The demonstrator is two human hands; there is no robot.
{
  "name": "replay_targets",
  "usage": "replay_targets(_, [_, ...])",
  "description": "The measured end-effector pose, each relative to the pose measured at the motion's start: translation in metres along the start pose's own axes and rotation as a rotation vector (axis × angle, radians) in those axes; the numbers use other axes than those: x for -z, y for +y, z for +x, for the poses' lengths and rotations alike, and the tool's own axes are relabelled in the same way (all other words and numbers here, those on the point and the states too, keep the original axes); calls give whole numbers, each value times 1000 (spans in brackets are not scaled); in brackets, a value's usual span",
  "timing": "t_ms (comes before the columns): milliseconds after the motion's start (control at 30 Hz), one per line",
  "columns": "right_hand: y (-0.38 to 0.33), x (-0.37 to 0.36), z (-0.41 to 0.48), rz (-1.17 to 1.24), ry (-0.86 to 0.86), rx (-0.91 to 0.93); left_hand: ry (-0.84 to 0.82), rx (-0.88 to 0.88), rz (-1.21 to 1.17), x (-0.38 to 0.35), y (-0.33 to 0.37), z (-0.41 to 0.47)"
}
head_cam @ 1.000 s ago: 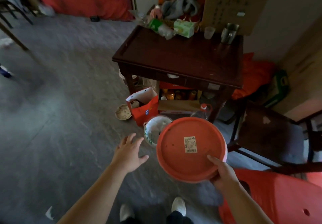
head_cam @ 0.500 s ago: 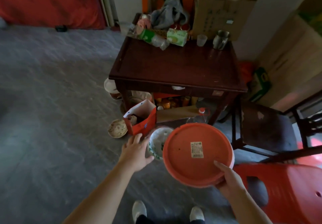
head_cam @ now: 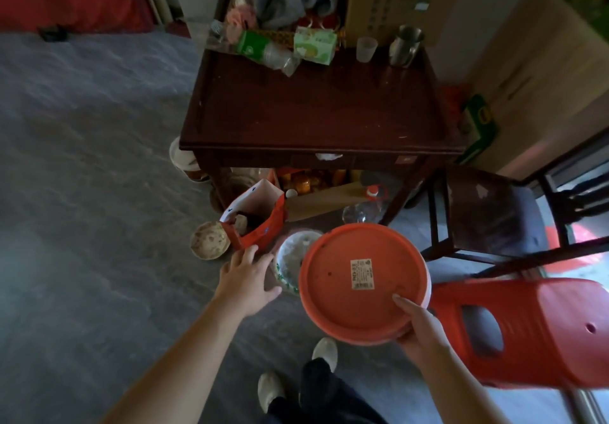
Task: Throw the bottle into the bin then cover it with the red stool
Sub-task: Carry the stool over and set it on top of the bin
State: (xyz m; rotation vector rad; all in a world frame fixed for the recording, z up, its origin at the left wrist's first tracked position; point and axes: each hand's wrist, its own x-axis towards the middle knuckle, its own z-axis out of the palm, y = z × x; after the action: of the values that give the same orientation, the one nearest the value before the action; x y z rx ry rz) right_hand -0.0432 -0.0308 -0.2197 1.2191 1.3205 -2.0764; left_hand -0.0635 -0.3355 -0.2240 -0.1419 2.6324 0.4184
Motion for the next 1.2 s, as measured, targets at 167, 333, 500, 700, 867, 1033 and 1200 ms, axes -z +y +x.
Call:
replay_targets(167, [-14, -6, 44, -32, -7, -56, -4, 34, -3, 0, 4, 31])
replay_targets(333, [-17, -17, 107, -100, 5, -96, 12, 43, -25, -21, 1, 79])
replay_targets(500, [6, -27, 202, -148, 27, -117, 8, 28, -48, -72, -16, 146])
replay_targets(700, [59, -42, 342, -176, -8, -86, 103, 5, -106, -164, -58, 247])
replay_targets(867, [105, -46, 443, -197, -134, -71, 133, 13, -285, -253, -97, 325])
replay_targets(1033, [141, -43, 511, -205, -263, -43, 109, 69, -463, -324, -128, 378])
replay_targets(1200, [160, -41, 536, -194, -310, -29, 63, 107, -567, -358, -141, 396])
